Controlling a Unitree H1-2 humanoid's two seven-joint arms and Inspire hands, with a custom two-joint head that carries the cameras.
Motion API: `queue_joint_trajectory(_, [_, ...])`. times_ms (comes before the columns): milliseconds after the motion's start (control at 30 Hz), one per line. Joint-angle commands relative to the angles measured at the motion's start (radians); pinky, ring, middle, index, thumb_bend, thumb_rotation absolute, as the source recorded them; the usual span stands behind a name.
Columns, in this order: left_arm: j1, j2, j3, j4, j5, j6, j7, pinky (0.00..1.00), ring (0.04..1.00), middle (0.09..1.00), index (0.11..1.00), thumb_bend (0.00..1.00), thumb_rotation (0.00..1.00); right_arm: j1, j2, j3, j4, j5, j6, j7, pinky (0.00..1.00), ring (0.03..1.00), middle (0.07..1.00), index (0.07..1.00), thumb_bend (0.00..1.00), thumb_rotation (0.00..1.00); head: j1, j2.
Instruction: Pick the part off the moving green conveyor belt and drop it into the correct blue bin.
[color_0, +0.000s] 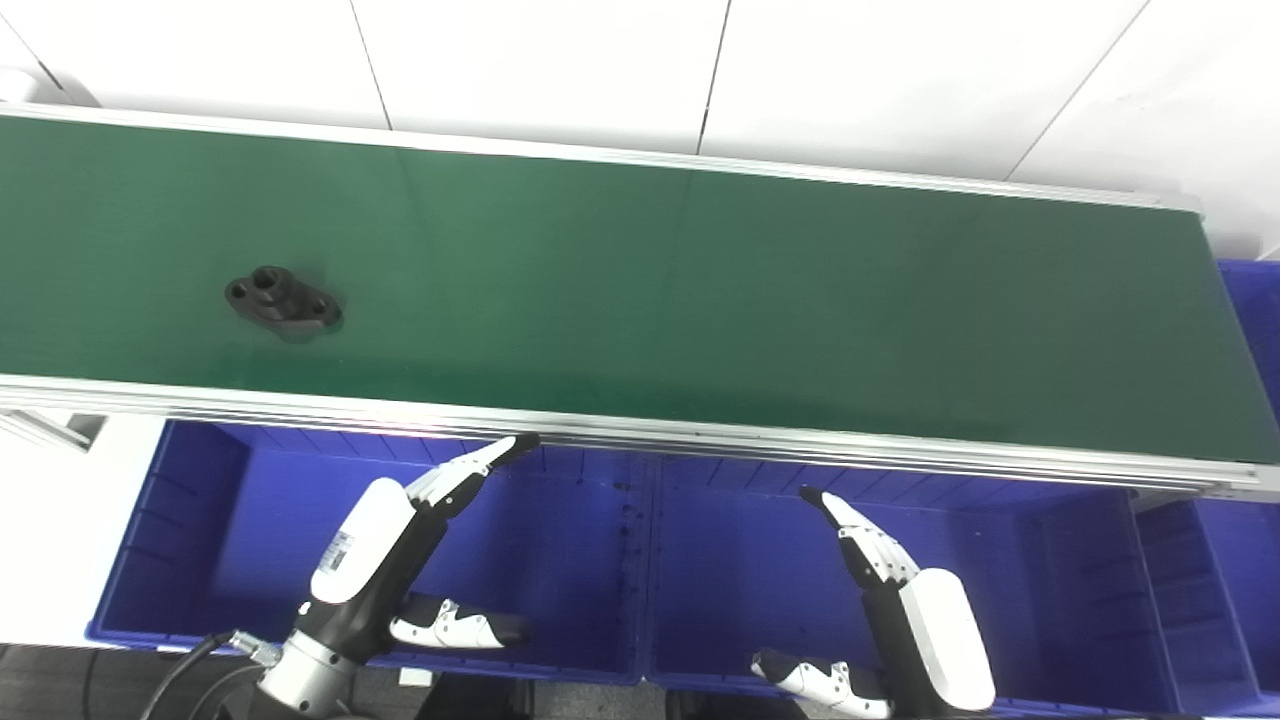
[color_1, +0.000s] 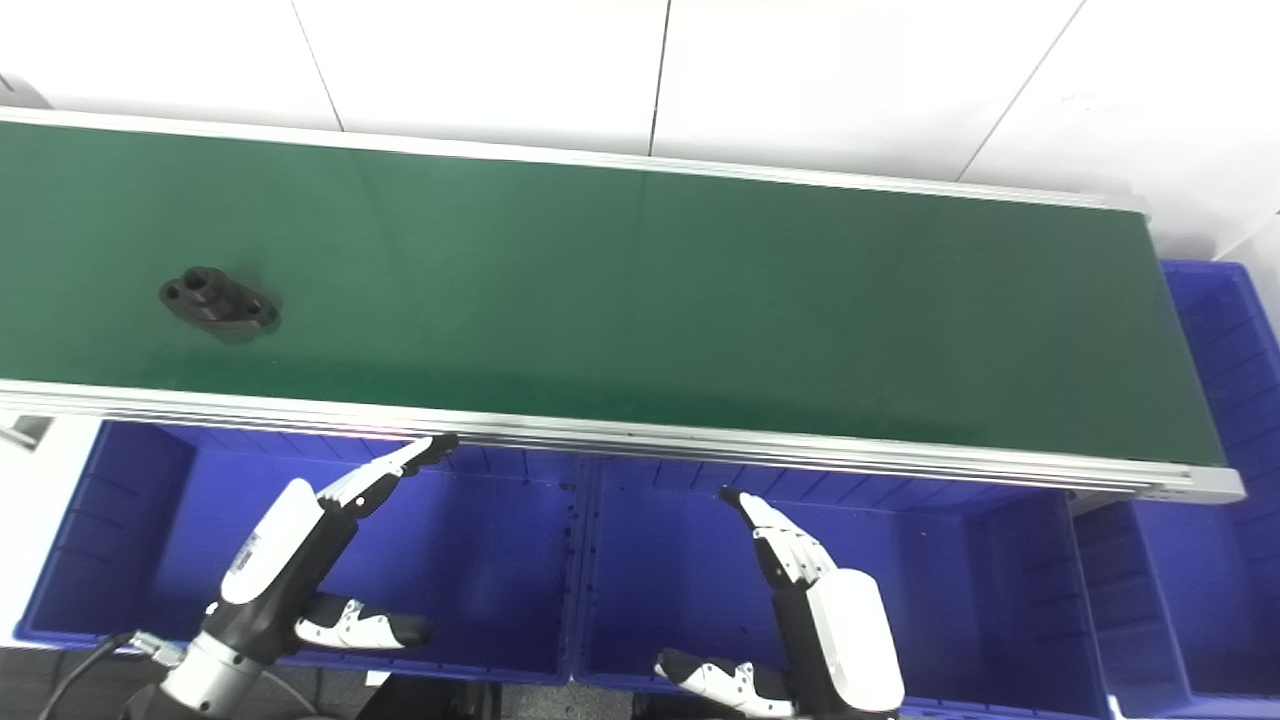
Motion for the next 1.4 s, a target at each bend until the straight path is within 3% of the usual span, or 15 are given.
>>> queue_joint_trajectory(0, [0.012,0.001,0.004,-0.020,0.003,-0.031,0.023,0.80,0.855,0.890,0.906,0.83,0.92,0.024,-0.007,-0.005,-0.019,0.008,-0.055,-0.027,0.84,0.878,0.901,0.911,0.82,0.91,0.055,0.011])
queue_joint_trajectory(100, [0.004,-0.007,-0.014,-0.022,0.006,-0.032,0.047,0.78,0.837,0.873,0.890,0.81,0.89,0.027,-0.018,-0.011,-0.022,0.008,-0.052,-0.023,0.86,0.895,0.918,0.929,0.80,0.92,0.123,0.028])
queue_joint_trajectory(233, [0.002,-0.030,-0.013,-0.046,0.010,-0.029,0.021,0.79,0.840,0.873,0.887,0.80,0.86,0.028,-0.019,-0.019,-0.017,0.014,-0.056,-0.032,0.85,0.894,0.922,0.935,0.79,0.97,0.195,0.036])
queue_joint_trajectory(467, [0.001,-0.050,-0.009,-0.043,0.021,-0.026,0.012,0.78,0.841,0.874,0.887,0.79,0.87,0.022,-0.020,-0.025,-0.005,0.023,-0.065,-0.038,0.84,0.888,0.917,0.931,0.79,0.98,0.190,0.031])
queue_joint_trajectory(600, [0.006,-0.056,-0.003,-0.045,0.027,-0.024,0.005,0.77,0.836,0.875,0.890,0.79,0.87,0.020,-0.022,-0.027,-0.007,0.043,-0.063,-0.026,0.85,0.889,0.915,0.933,0.80,0.98,0.242,0.029])
queue_joint_trajectory(733, [0.010,-0.061,-0.001,-0.044,0.024,-0.024,-0.003,0.77,0.842,0.881,0.898,0.79,0.88,0.000,-0.032,-0.030,0.018,0.076,-0.103,-0.037,0.84,0.892,0.919,0.941,0.80,0.95,0.296,0.030])
queue_joint_trajectory(867, [0.010,-0.065,-0.005,-0.033,0.018,-0.029,0.004,0.78,0.849,0.887,0.902,0.80,0.88,-0.016,-0.034,-0.033,0.031,0.085,-0.138,-0.044,0.83,0.893,0.919,0.945,0.79,0.95,0.307,0.026])
queue_joint_trajectory(967, [0.007,-0.063,-0.009,-0.022,0.010,-0.031,0.010,0.80,0.862,0.895,0.905,0.80,0.90,-0.016,-0.034,-0.034,0.033,0.108,-0.145,-0.033,0.85,0.900,0.926,0.945,0.76,0.99,0.303,0.021])
queue_joint_trajectory(1200, [0.004,-0.047,-0.017,-0.009,-0.024,-0.032,0.019,0.83,0.866,0.898,0.911,0.84,0.95,-0.011,-0.060,-0.028,0.007,0.121,-0.132,0.030,0.88,0.922,0.948,0.962,0.73,1.00,0.291,0.015])
queue_joint_trajectory(1367, [0.019,-0.045,-0.006,-0.023,-0.112,-0.026,-0.026,0.86,0.894,0.925,0.933,0.88,1.00,0.001,-0.110,-0.019,-0.043,0.268,-0.122,0.138,0.95,0.960,0.985,0.998,0.69,1.00,0.284,0.014])
